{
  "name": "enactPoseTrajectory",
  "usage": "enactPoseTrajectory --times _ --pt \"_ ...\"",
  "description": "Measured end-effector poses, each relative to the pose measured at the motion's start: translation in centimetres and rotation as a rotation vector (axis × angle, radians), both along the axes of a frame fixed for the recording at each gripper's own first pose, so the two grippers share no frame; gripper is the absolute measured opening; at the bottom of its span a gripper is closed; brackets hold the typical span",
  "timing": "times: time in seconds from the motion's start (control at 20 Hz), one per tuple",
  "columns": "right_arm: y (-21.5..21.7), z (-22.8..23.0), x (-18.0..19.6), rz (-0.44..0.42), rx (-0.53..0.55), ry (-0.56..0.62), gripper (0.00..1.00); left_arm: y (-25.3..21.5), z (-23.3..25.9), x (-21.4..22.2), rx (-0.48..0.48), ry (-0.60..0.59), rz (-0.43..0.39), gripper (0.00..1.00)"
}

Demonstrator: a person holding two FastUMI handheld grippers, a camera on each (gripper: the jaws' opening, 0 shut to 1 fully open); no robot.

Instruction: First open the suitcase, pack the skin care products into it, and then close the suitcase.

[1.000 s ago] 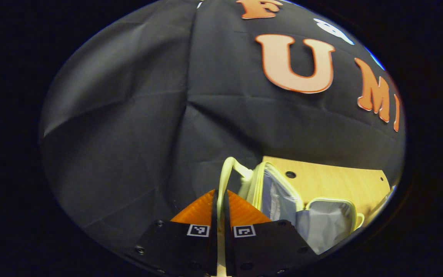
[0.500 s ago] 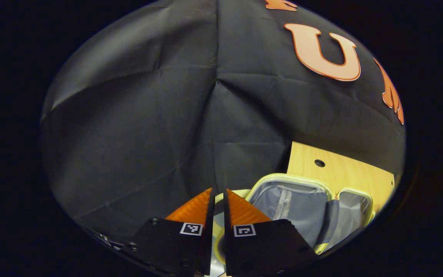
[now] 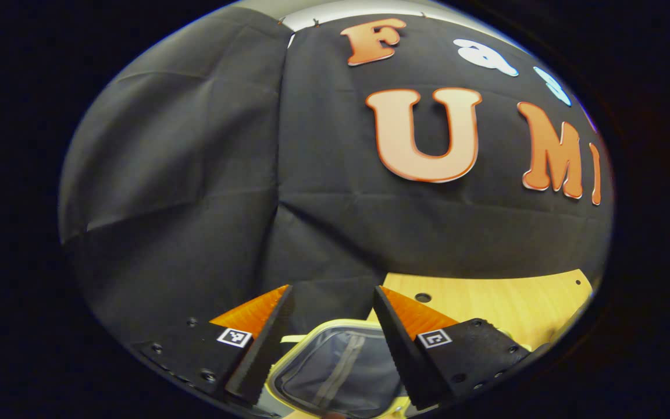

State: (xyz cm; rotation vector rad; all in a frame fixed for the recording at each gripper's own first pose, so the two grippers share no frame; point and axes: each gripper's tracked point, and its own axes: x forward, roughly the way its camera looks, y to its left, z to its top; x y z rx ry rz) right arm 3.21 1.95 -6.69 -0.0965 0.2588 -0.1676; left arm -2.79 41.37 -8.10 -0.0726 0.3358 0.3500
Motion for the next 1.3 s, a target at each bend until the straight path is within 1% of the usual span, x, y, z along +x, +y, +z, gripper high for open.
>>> enactPoseTrajectory --times 0.05,0.25,0.35,0.4,0.45,0.5,0.55,0.75,0.85,1.0,1.15,1.3 --pt "-0.4 0.1 -0.1 0.004 0.002 -0.006 0.97 -1.6 0.9 0.0 0.012 -0.011 -0.028 0.92" --pt "-1.7 0.1 -0.3 0.026 0.022 -0.032 0.97 -7.5 4.1 0.7 0.057 -0.056 -0.089 0.93" --pt "-2.4 -0.2 -0.7 0.040 0.037 -0.034 0.97 -11.2 5.2 0.6 0.080 -0.073 -0.123 0.93" --pt "-2.8 -0.2 -1.0 0.043 0.040 -0.039 0.97 -13.2 5.5 1.0 0.090 -0.082 -0.145 0.92" --pt "-3.2 -0.3 -1.2 0.045 0.041 -0.041 0.97 -15.3 5.7 1.3 0.094 -0.085 -0.170 0.94" --pt "-3.5 -0.5 -1.5 0.049 0.040 -0.042 0.97 -17.2 5.6 1.1 0.098 -0.084 -0.202 0.92" --pt "-4.0 -0.7 -1.7 0.052 0.042 -0.041 0.97 -19.4 5.5 1.2 0.097 -0.079 -0.239 0.94" --pt "-5.7 -1.4 -2.5 0.045 0.051 -0.039 0.97 -28.5 5.3 2.1 0.131 -0.072 -0.377 0.96" --pt "-6.6 -1.8 -2.9 0.037 0.058 -0.033 0.97 -33.0 5.1 2.2 0.129 -0.088 -0.452 0.96" --pt "-8.3 -2.5 -3.7 0.014 0.054 -0.023 0.97 -38.9 3.8 2.0 0.103 -0.070 -0.563 0.98" --pt "-9.7 -3.0 -4.3 -0.008 0.054 -0.014 0.97 -43.7 2.9 1.7 0.074 -0.049 -0.658 0.99" --pt "-10.7 -3.6 -5.0 -0.026 0.049 -0.002 0.97 -48.0 1.5 1.4 0.048 -0.026 -0.733 0.99"
